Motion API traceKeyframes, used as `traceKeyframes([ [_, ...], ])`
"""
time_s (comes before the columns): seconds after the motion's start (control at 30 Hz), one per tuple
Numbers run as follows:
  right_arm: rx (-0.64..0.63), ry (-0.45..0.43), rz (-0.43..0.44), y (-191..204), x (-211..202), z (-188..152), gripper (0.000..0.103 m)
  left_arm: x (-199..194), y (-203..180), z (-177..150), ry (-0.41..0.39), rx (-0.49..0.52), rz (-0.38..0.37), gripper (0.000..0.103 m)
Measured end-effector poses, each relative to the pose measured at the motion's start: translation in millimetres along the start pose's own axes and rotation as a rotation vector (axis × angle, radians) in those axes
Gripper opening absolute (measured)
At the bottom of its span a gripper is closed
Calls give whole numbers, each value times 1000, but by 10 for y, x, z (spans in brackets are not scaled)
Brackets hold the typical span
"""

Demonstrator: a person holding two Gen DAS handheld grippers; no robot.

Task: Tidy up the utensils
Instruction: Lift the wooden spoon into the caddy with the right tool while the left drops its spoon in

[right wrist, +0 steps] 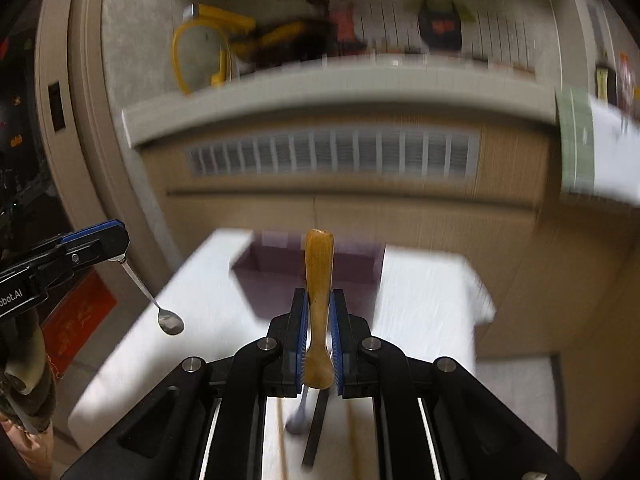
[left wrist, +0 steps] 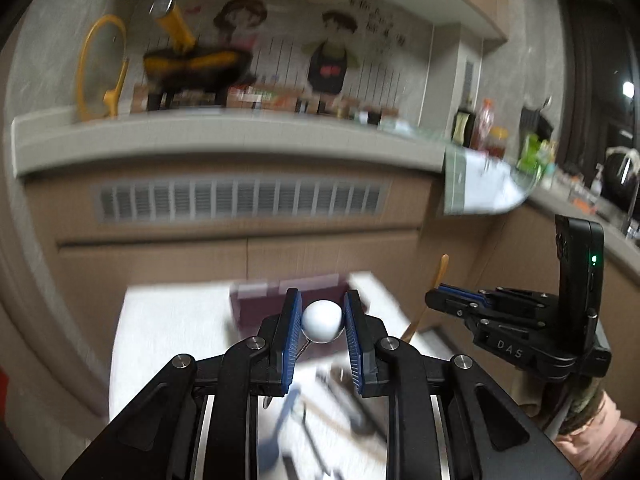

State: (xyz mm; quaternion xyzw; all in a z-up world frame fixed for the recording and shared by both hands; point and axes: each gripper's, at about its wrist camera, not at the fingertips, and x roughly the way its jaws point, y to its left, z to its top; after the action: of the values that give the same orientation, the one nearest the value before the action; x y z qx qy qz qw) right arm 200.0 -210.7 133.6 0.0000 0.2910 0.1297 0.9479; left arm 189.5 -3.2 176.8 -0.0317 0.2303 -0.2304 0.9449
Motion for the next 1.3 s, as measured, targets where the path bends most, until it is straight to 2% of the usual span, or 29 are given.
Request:
traceKeyframes([
  [0.17,-37,-87,-49,-92,71,598,10,273,123,472,-60,-24,-51,23],
  [0.33,-30,-72,-68,-216,498,770,10,757,317,616,-49,-72,-109,23],
  [0.43,-13,-16,-59,-302,819,695,10,1045,416,562,-19,-90,-115,23],
  [0.6,11,116,-29,-396,1351,430,10,1548,602,265,92,-147,-117,23],
  [0.77,1,194,-12,-393,1648,220,13,1868,779,-12,200,-217,-117,25],
  [0.8,-5,197,-14,-394,1664,196,14,1899,814,-49,211,-229,-110,26],
  [0.87,-31,199,-31,-367,1667,163,25,1896,844,-90,214,-240,-96,28],
  [0.93,-57,182,-50,-332,1604,139,28,1830,844,-111,201,-241,-81,33],
  [1.07,-96,155,-80,-305,1351,43,28,1623,816,-155,170,-215,-67,40],
  [1.13,-98,162,-82,-301,1224,-38,28,1491,779,-215,165,-198,-47,49],
  [1.3,-79,245,-73,-307,1114,-494,28,1253,663,-577,206,-165,14,53],
])
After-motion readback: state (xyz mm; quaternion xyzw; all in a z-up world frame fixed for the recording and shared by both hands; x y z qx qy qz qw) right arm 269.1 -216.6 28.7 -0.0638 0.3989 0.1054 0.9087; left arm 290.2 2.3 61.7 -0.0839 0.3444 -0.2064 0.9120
